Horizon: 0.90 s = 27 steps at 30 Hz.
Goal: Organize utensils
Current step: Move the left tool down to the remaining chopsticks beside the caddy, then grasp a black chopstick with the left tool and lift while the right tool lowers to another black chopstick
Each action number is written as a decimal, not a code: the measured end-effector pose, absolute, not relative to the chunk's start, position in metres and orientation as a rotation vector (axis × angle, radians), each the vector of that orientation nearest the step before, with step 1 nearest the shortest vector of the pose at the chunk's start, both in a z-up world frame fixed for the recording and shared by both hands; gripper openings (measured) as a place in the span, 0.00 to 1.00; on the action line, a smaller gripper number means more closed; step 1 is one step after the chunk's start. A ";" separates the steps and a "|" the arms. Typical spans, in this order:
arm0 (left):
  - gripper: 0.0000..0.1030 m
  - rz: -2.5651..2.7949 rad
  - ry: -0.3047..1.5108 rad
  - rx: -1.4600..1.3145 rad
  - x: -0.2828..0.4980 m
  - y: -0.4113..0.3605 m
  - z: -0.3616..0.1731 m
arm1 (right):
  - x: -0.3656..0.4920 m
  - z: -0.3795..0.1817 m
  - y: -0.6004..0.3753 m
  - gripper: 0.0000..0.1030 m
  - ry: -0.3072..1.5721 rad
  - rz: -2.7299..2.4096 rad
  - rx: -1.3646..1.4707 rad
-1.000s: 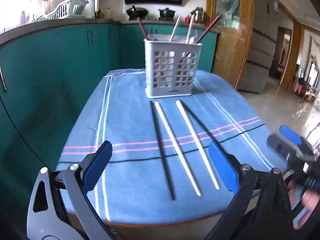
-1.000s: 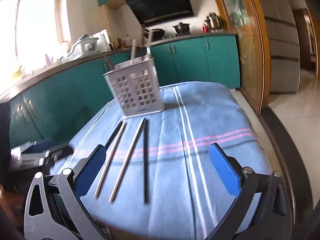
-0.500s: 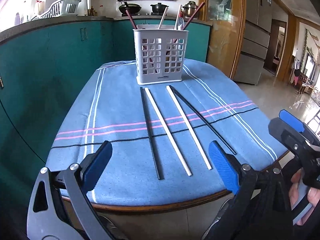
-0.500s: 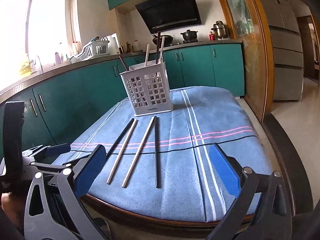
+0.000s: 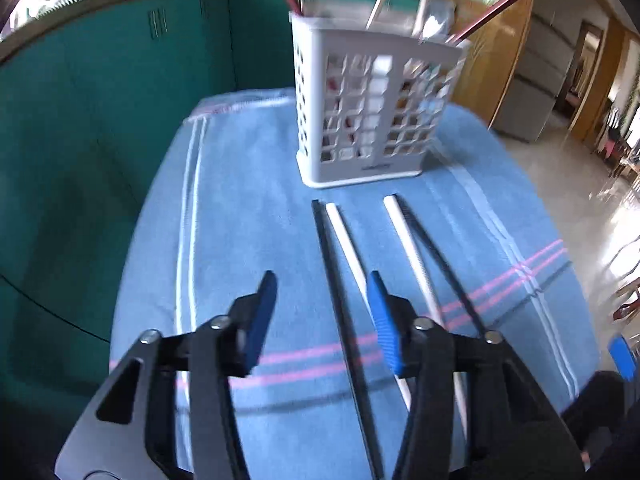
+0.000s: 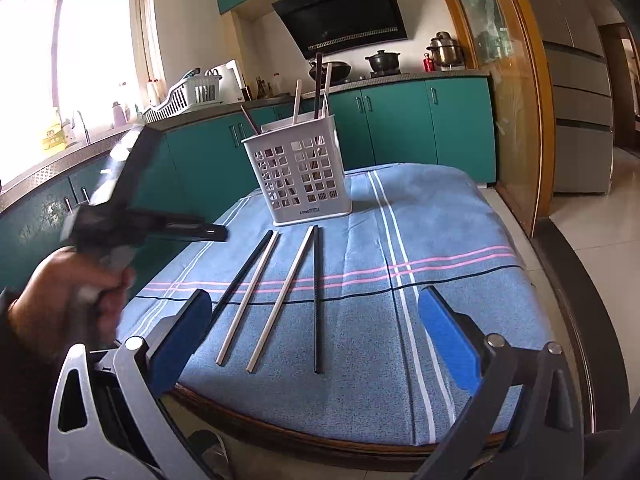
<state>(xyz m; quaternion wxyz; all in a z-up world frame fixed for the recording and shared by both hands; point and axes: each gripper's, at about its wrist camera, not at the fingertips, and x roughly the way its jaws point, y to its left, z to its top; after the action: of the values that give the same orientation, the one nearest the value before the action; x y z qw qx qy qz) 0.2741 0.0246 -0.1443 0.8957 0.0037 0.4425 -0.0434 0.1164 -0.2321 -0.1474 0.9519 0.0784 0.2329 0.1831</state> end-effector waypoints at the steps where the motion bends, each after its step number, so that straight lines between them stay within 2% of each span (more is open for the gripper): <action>1: 0.43 -0.085 0.935 0.012 0.283 0.023 -0.149 | 0.117 -0.148 -0.233 0.97 0.477 0.374 0.160; 7: 0.37 -0.071 1.013 0.000 0.321 0.017 -0.174 | 0.120 -0.148 -0.236 0.97 0.487 0.383 0.171; 12: 0.28 -0.048 1.043 -0.028 0.344 0.022 -0.184 | 0.121 -0.151 -0.235 0.97 0.499 0.390 0.175; 18: 0.28 -0.037 1.049 -0.031 0.368 0.025 -0.185 | 0.126 -0.153 -0.232 0.97 0.512 0.387 0.171; 21: 0.19 -0.032 1.042 -0.026 0.378 0.027 -0.185 | 0.129 -0.155 -0.230 0.97 0.518 0.381 0.163; 22: 0.12 -0.031 1.037 -0.031 0.380 0.029 -0.184 | 0.130 -0.155 -0.229 0.97 0.520 0.377 0.159; 27: 0.06 -0.078 1.017 -0.072 0.382 0.038 -0.186 | 0.146 -0.162 -0.221 0.97 0.562 0.356 0.127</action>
<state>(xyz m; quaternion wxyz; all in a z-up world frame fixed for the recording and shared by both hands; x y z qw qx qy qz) 0.3819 0.0383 -0.1864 0.8721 -0.0344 0.4866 -0.0374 0.1458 -0.2214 -0.1616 0.9432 0.0625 0.2756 0.1745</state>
